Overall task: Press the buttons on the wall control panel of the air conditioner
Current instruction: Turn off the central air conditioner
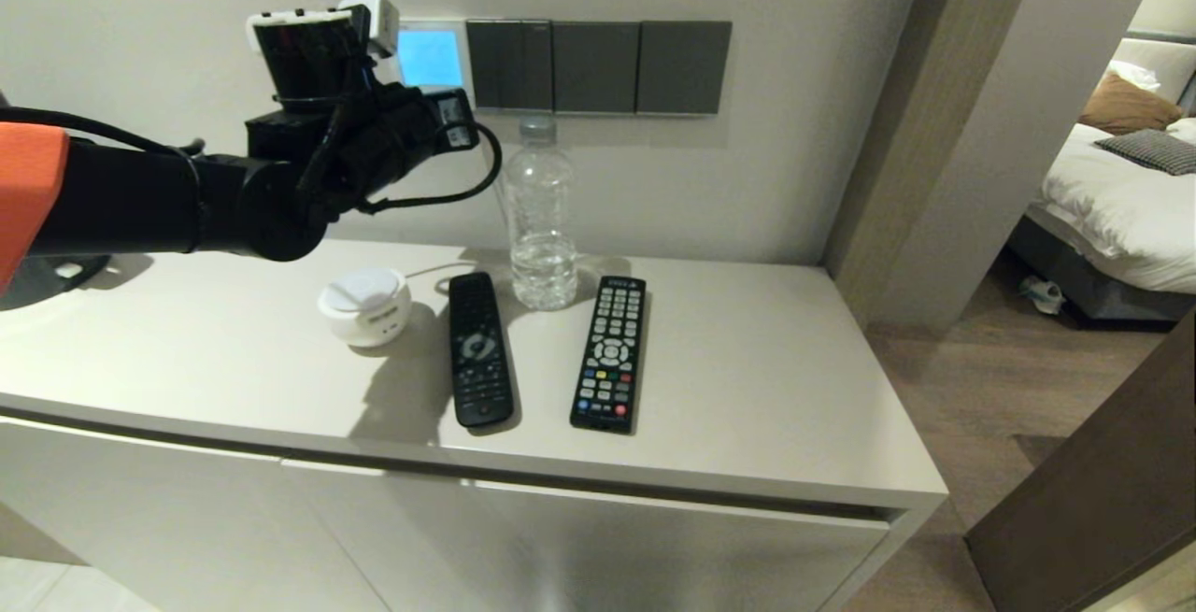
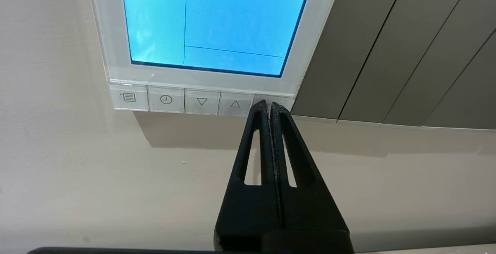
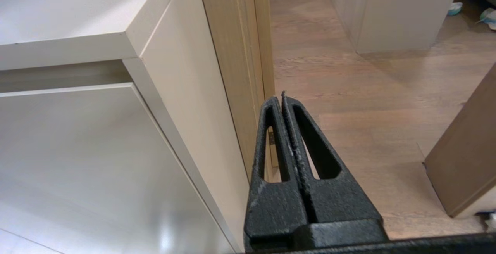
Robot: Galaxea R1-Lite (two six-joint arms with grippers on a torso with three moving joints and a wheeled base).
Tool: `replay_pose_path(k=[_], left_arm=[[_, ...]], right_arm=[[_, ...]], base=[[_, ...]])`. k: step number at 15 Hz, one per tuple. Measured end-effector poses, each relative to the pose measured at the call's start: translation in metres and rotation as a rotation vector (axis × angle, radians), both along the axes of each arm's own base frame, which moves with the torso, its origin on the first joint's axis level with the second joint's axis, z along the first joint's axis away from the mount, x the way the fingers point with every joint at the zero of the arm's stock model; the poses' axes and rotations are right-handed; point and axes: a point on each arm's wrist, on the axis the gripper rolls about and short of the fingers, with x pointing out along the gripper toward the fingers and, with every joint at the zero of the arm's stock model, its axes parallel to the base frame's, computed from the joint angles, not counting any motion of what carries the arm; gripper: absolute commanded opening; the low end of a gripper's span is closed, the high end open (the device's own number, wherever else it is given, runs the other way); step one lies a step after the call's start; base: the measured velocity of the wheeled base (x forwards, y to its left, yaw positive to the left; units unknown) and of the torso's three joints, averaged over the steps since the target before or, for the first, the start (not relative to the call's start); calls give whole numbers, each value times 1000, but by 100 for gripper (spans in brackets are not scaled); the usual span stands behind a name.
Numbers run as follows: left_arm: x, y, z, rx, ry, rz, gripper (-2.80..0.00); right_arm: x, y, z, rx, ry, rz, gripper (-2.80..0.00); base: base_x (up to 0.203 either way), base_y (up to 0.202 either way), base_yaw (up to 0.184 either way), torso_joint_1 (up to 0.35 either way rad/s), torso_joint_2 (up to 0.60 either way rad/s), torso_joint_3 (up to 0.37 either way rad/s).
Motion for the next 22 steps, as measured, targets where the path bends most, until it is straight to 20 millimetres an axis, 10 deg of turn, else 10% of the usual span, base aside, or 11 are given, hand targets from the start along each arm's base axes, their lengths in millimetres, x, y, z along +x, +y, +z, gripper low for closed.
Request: replay_pose_path(k=[12,22], left_arm=[[-1,2,-2,0,6,5,-280],[-55,15,37,-31,-105,-8,-280]], right_arm=[[0,0,0,0,0,0,-280],[0,0,0,0,0,0,-280]], base=[[0,0,0,0,0,0],[0,0,0,0,0,0]])
